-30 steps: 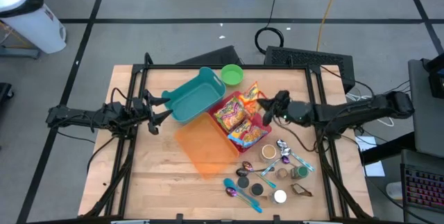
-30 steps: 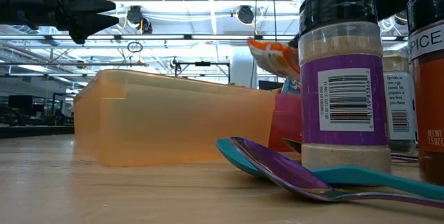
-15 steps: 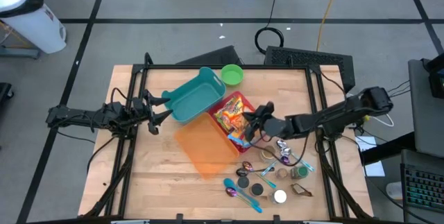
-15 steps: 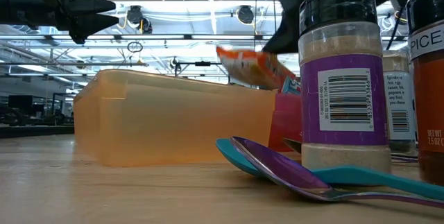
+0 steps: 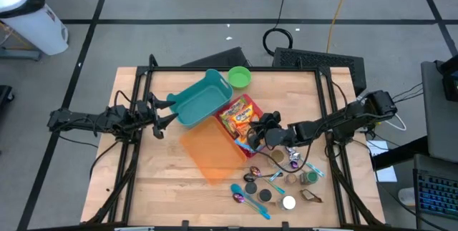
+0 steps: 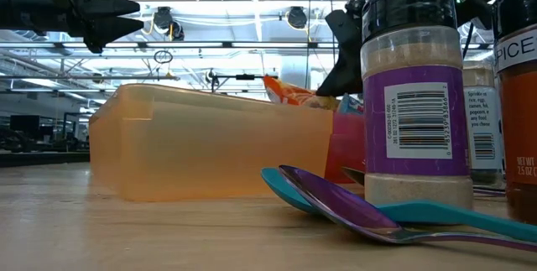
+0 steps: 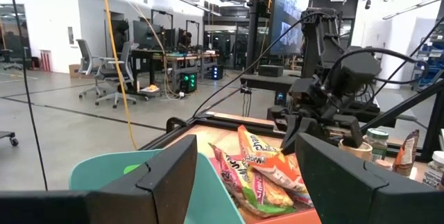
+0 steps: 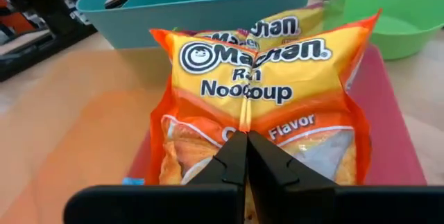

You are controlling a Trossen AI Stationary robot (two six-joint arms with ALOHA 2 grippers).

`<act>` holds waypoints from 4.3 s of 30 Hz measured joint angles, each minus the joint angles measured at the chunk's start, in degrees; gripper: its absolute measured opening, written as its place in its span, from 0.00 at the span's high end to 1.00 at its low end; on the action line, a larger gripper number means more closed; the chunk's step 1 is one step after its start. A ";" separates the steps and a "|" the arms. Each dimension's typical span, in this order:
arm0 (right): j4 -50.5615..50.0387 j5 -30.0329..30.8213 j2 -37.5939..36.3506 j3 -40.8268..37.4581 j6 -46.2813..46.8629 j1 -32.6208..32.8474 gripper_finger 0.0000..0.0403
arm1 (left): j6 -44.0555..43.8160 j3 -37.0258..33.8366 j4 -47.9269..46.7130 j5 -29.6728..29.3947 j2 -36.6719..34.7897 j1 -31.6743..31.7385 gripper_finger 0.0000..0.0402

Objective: Pick & Place Food Item
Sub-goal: Put the orange noodle pack into the red bin, then put the green seasoning bottle into the green bin

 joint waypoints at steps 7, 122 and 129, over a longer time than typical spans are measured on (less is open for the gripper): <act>-1.60 -0.20 0.00 0.00 1.05 0.28 0.99 | 0.00 0.02 0.02 0.00 0.00 0.00 0.37; -70.90 -52.72 -12.44 14.40 58.09 26.71 0.36 | 0.00 0.01 0.02 0.00 -0.01 0.00 0.37; -72.84 -52.50 -12.11 14.40 58.65 26.71 0.44 | 0.00 0.00 0.02 0.00 -0.01 0.00 0.37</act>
